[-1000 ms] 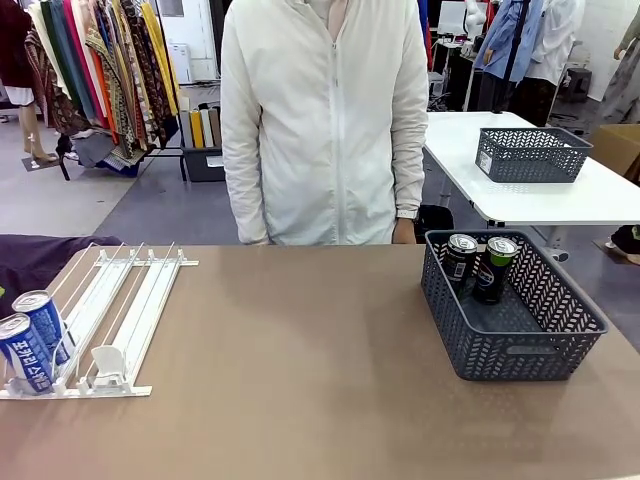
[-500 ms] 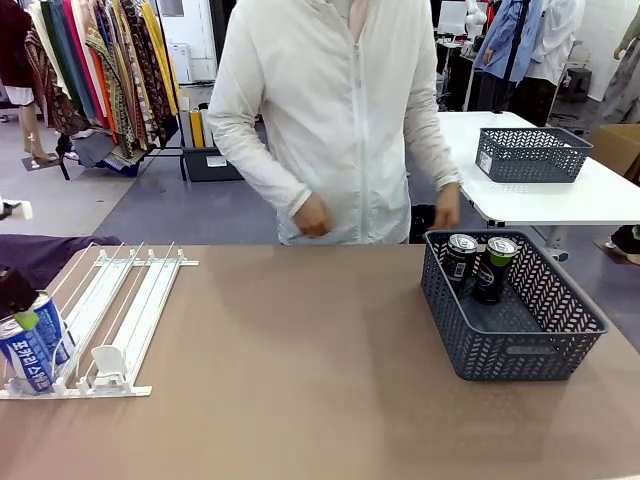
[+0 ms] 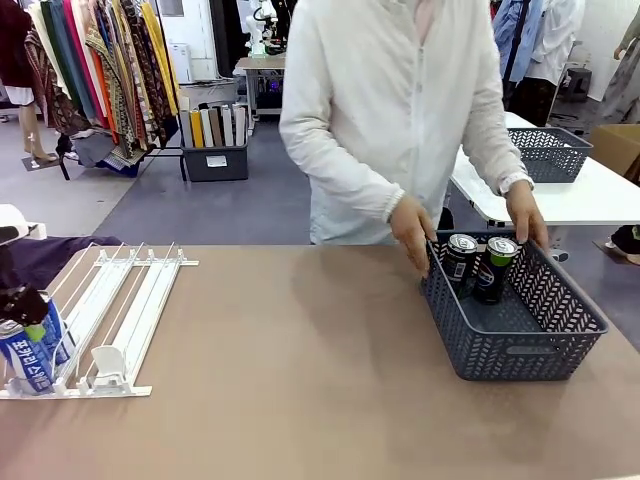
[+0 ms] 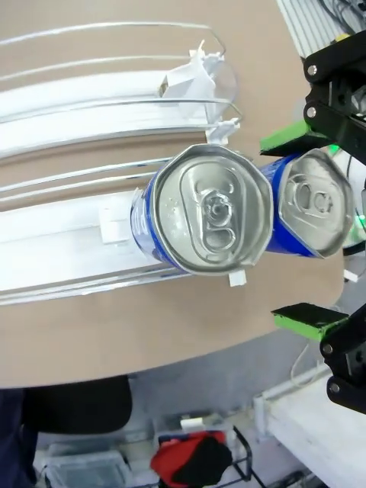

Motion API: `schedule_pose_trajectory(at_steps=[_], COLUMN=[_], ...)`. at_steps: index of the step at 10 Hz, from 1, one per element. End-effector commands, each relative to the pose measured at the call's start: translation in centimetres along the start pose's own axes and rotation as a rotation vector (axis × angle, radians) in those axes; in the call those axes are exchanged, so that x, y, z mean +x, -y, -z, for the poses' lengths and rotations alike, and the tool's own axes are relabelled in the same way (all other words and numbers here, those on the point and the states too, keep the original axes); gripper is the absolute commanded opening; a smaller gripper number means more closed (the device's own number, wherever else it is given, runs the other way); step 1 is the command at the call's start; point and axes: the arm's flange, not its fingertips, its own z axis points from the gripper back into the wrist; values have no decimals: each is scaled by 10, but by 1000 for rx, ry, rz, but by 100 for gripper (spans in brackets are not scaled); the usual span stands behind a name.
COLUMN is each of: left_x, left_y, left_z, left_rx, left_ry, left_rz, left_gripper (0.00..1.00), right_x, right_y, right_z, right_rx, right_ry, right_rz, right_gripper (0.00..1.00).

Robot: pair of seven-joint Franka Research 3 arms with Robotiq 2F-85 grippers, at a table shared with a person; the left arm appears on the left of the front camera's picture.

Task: Retrieve and store the cans from the dispenser.
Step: Pick up one can from the Automatic Can Dispenser and place it in the middle of the table.

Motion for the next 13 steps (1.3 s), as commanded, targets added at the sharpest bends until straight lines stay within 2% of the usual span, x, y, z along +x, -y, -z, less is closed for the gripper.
schedule_pose_trajectory(at_steps=[1, 5, 6, 7, 13], left_x=[-23, -20, -18, -19, -20], left_y=[4, 6, 6, 6, 5], left_z=[21, 30, 30, 30, 25], left_rx=[-38, -57, -66, -73, -83], left_ry=[-13, -29, -16, -15, 9], left_rz=[11, 16, 10, 11, 14], left_gripper=[100, 100, 57, 0, 0], right_x=[0, 0, 0, 0, 0], right_y=[-1, -1, -1, -1, -1], right_z=[-1, -1, -1, -1, -1], right_rx=[-6, -6, -6, -6, -6], right_ry=[-11, -11, -11, -11, -11], right_rz=[-26, -26, -26, -26, -26], right_gripper=[100, 100, 100, 100, 100])
